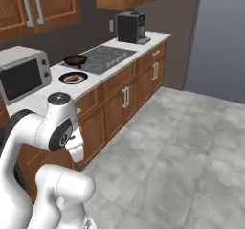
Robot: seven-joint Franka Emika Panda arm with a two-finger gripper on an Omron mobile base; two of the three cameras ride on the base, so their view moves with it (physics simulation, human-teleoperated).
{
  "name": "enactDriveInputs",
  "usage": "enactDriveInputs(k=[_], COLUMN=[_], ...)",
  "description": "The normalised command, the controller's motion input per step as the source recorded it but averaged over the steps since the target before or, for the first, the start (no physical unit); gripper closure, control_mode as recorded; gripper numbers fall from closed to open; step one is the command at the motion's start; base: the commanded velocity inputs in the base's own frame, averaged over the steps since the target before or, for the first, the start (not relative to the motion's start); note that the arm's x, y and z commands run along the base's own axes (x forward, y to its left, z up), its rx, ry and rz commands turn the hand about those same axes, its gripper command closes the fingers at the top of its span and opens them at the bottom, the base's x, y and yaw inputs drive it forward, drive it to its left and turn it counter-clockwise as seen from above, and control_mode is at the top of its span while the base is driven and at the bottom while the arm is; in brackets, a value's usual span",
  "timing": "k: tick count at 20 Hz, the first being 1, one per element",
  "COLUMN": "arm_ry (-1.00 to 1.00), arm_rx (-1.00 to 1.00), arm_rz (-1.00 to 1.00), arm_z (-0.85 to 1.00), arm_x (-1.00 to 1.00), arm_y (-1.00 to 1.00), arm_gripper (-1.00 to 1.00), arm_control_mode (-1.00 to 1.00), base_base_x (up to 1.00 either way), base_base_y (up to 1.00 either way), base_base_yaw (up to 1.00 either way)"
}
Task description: Place the cold items (eggplant and broccoli) from the fridge in one tupperware on the dining counter. Place the warm items (kebab skewer and hot dog) in the stove area in another tupperware.
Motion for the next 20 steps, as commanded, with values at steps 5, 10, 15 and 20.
enactDriveInputs(k=[5,10,15,20], arm_ry=[0.0,0.0,0.0,0.0], arm_rx=[0.0,0.0,0.0,0.0], arm_rz=[0.0,0.0,0.0,0.0], arm_z=[0.0,0.0,0.0,0.0], arm_x=[0.0,0.0,0.0,0.0], arm_y=[0.0,0.0,0.0,0.0], arm_gripper=[-1.0,-1.0,-1.0,-1.0], arm_control_mode=[1.0,1.0,1.0,1.0], base_base_x=[1.0,1.0,0.97,0.8], base_base_y=[-0.21,-0.3,-0.46,-0.45], base_base_yaw=[0.55,0.63,0.65,0.67])
